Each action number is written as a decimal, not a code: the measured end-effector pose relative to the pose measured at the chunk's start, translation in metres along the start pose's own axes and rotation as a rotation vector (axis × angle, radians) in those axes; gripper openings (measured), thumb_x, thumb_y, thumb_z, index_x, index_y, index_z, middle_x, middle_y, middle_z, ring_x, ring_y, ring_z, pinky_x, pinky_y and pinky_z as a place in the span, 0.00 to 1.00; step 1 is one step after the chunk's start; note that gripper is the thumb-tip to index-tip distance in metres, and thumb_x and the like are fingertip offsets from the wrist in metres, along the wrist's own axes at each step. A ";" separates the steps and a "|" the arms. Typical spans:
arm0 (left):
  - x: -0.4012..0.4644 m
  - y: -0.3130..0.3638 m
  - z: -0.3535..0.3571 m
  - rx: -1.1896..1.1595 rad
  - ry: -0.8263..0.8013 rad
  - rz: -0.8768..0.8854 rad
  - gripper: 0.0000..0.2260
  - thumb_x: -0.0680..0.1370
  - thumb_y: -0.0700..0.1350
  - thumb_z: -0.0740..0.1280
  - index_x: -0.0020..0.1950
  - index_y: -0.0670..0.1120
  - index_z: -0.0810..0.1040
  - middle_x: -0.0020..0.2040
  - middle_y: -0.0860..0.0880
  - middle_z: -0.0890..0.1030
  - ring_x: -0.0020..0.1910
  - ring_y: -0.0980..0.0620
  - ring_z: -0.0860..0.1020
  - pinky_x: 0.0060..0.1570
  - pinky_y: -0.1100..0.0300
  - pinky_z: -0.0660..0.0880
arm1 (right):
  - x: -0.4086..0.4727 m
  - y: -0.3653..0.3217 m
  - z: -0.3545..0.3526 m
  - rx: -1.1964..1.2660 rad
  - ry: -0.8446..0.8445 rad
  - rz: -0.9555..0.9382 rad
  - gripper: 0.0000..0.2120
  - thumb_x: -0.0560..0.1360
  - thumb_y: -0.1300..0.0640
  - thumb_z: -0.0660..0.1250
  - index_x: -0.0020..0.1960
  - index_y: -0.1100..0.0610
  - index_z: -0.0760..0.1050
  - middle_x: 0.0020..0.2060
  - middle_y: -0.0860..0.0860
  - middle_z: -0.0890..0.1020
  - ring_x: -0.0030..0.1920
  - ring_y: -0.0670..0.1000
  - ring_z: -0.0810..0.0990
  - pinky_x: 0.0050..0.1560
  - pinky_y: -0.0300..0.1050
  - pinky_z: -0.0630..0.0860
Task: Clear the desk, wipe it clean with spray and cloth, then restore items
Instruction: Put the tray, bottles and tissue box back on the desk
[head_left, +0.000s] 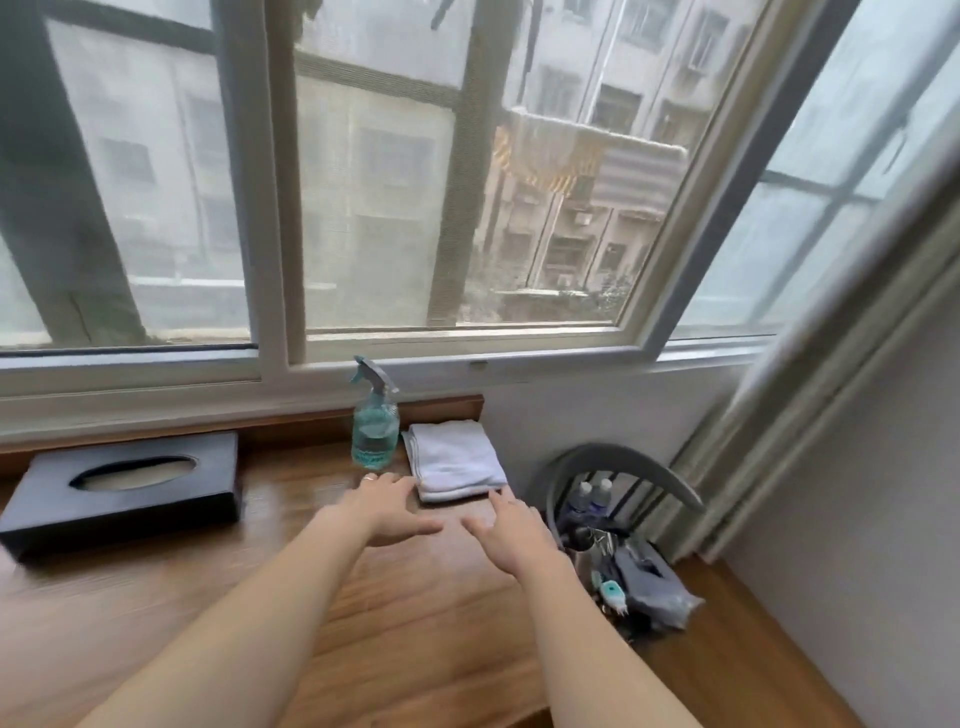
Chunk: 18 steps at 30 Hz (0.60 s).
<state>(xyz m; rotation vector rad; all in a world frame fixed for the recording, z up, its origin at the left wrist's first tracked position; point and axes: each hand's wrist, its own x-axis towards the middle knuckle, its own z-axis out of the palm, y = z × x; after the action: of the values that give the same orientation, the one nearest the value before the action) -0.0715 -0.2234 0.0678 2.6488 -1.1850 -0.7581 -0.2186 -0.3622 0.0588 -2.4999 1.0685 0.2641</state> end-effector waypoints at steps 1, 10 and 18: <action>0.001 0.023 0.007 -0.002 -0.012 0.015 0.42 0.73 0.72 0.63 0.80 0.53 0.57 0.79 0.46 0.61 0.78 0.43 0.57 0.75 0.46 0.59 | -0.004 0.023 -0.007 -0.004 0.002 0.016 0.37 0.81 0.34 0.57 0.83 0.53 0.55 0.79 0.57 0.64 0.77 0.63 0.62 0.74 0.59 0.63; 0.026 0.198 0.062 0.077 -0.049 0.146 0.42 0.73 0.73 0.60 0.81 0.53 0.55 0.79 0.44 0.60 0.78 0.42 0.56 0.75 0.48 0.57 | -0.023 0.192 -0.060 0.012 0.023 0.131 0.37 0.81 0.33 0.55 0.83 0.50 0.52 0.81 0.56 0.60 0.80 0.62 0.55 0.76 0.63 0.60; 0.075 0.278 0.083 0.103 -0.090 0.176 0.42 0.72 0.73 0.62 0.80 0.54 0.56 0.79 0.48 0.61 0.78 0.44 0.56 0.73 0.44 0.60 | 0.000 0.271 -0.079 0.048 -0.003 0.205 0.37 0.81 0.32 0.56 0.83 0.48 0.52 0.81 0.54 0.60 0.81 0.62 0.53 0.78 0.64 0.57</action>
<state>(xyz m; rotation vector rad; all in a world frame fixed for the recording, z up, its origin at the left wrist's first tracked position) -0.2542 -0.4608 0.0571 2.5692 -1.4951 -0.8128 -0.4142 -0.5661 0.0502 -2.3486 1.3157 0.2966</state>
